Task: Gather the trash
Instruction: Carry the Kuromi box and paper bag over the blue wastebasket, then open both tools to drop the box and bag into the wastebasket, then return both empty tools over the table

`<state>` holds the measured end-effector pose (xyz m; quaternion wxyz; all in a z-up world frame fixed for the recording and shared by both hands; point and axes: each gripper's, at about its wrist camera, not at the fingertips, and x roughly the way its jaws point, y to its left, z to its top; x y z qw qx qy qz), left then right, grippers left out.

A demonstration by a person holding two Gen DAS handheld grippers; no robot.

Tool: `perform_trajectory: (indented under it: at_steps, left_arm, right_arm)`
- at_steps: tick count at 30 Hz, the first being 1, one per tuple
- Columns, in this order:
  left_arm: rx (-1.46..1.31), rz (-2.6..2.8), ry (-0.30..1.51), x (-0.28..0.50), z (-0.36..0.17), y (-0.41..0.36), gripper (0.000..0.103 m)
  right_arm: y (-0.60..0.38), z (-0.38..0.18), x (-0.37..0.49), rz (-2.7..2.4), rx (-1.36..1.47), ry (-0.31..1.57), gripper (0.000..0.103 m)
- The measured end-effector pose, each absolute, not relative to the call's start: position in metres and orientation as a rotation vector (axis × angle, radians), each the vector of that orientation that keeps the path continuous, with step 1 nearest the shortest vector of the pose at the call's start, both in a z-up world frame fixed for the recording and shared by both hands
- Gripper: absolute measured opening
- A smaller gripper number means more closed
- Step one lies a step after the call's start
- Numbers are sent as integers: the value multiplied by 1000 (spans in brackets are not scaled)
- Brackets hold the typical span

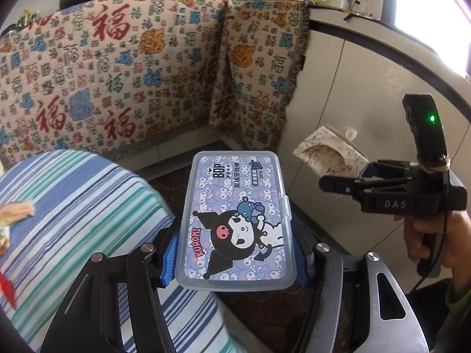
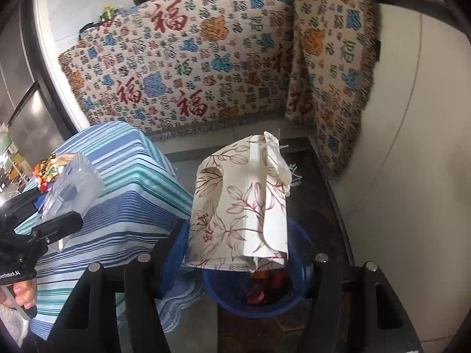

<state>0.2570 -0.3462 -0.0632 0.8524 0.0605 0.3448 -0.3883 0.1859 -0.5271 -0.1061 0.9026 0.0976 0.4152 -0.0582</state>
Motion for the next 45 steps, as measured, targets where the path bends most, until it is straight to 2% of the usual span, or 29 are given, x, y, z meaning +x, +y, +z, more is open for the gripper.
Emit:
perform_trajectory:
  at_steps: [20,23,24,25,26,28,30,39,45]
  left_arm:
    - [159,-869,866,297,-127,-450,62]
    - [156,-881,884,301,-135,-458,63]
    - [150,-887,894,303,-138,-460,63]
    - [144,-894,911,305,-142,-463,71]
    - [139,-898,916,305,-144,-464,83]
    - [132,-896,897,306,-145,-467,90]
    - [137,-899,898,306,-146,-471,90]
    - [65,-881,839,291,-102,-428,90]
    - [87,-811,826,264,-85,-346,92]
  right_arm:
    - [-592,-177,202,-144,183,1035,63]
    - [-592,-189,203,-131,159,1053,64]
    - [-591,-194,203,-113,151,1057,71]
    - [-590,-198,203,-109,138,1065,82]
    - [-589,-201,203,-115,123,1070,84]
    - [-586,-204,201,-116,102,1074,84]
    - [-587,-202,199,-109,95,1069,84]
    - [-574,-165,192,-149,14,952,84]
    - [-534,-124,193,-115,-49,840,84]
